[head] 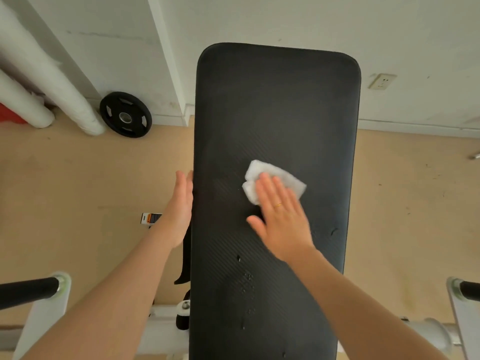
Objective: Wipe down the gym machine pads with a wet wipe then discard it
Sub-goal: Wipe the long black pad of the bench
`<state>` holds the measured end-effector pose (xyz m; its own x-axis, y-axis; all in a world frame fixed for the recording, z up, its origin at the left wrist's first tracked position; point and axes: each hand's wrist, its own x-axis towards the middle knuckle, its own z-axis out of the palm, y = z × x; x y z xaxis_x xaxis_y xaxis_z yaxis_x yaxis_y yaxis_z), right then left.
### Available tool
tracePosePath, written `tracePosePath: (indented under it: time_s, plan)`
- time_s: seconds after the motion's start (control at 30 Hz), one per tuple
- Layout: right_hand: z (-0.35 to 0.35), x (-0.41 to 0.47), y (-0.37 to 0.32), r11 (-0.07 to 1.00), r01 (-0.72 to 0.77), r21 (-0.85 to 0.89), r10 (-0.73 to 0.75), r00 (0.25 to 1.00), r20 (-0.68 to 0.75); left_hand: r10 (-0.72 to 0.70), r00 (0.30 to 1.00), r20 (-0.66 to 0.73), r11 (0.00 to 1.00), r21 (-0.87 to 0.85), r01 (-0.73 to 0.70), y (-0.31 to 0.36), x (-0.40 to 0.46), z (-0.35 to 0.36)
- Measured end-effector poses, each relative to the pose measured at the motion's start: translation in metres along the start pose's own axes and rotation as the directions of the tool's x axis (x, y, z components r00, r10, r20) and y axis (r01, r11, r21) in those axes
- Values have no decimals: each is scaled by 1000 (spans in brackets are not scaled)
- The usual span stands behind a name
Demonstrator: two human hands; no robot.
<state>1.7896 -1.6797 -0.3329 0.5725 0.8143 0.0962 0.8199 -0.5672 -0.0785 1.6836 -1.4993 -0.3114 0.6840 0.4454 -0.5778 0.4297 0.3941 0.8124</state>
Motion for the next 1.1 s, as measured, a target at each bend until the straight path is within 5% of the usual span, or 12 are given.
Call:
tracePosePath:
  time_s: [0.2, 0.43, 0.6, 0.8, 0.87, 1.03, 1.1]
  plan:
    - [-6, 13, -14, 946, -323, 15, 323, 946, -16, 26, 995, 92, 999, 37, -30, -7, -10, -8]
    - [11, 33, -120, 998, -38, 59, 35, 998, 62, 47, 977, 210, 984, -179, -9, -11, -25, -25]
    - [5, 35, -109, 994, 101, 30, -104, 985, 137, 58, 981, 183, 975, -220, -17, -13, -28, -30]
    - [-4, 17, -43, 934, -336, 122, 328, 941, 83, 44, 997, 61, 982, -185, -32, -23, -23, -17]
    - [-4, 19, -52, 903, -394, 170, 386, 919, 76, 12, 1000, -4, 957, -289, -12, -29, -26, -6]
    - [11, 18, -116, 988, 51, 147, -67, 992, 105, -69, 986, -154, 785, -618, -42, -45, -30, 0]
    - [17, 15, -124, 987, 100, 128, -114, 988, 108, -90, 976, -198, 774, -631, -56, -48, -31, 3]
